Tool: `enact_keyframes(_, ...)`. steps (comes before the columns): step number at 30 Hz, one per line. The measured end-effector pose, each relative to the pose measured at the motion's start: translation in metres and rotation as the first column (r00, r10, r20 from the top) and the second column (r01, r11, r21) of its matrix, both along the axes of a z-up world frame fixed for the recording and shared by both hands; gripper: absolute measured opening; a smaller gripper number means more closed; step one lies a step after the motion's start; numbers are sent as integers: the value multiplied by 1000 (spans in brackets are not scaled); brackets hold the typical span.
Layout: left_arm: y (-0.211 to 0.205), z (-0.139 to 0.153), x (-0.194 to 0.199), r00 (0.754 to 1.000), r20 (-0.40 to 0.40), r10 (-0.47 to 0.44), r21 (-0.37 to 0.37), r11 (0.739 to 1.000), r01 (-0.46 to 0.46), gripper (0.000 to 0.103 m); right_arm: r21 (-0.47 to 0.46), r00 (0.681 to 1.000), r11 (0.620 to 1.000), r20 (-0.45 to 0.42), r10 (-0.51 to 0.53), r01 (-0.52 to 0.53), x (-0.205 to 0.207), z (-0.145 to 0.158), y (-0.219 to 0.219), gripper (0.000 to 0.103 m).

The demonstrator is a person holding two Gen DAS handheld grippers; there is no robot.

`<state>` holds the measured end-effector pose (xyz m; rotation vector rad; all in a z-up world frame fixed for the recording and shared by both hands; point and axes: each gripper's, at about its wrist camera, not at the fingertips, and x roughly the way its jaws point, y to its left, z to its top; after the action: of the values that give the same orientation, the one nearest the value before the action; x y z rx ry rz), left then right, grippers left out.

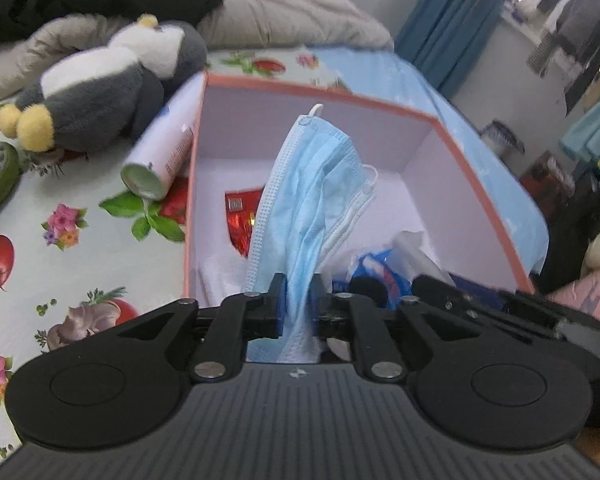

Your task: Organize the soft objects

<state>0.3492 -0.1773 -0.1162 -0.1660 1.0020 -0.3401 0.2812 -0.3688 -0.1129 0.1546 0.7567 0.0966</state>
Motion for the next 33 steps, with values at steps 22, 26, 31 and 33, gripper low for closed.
enact_keyframes(22, 7, 88, -39, 984, 181, 9, -14, 1000, -6, 53, 17, 992, 1000, 122, 8, -10, -25, 67, -2, 52)
enact_keyframes(26, 17, 120, -68, 975, 221, 7, -43, 999, 3, 53, 29, 986, 999, 168, 16, -21, -50, 99, 4, 52)
enact_keyframes(31, 29, 151, -106, 965, 262, 6, -54, 999, 9, 53, 26, 979, 999, 203, 18, -24, -83, 127, 12, 52)
enact_keyframes(33, 33, 160, -122, 961, 275, 2, -58, 998, 15, 53, 19, 977, 1000, 214, 17, -21, -96, 135, 16, 52)
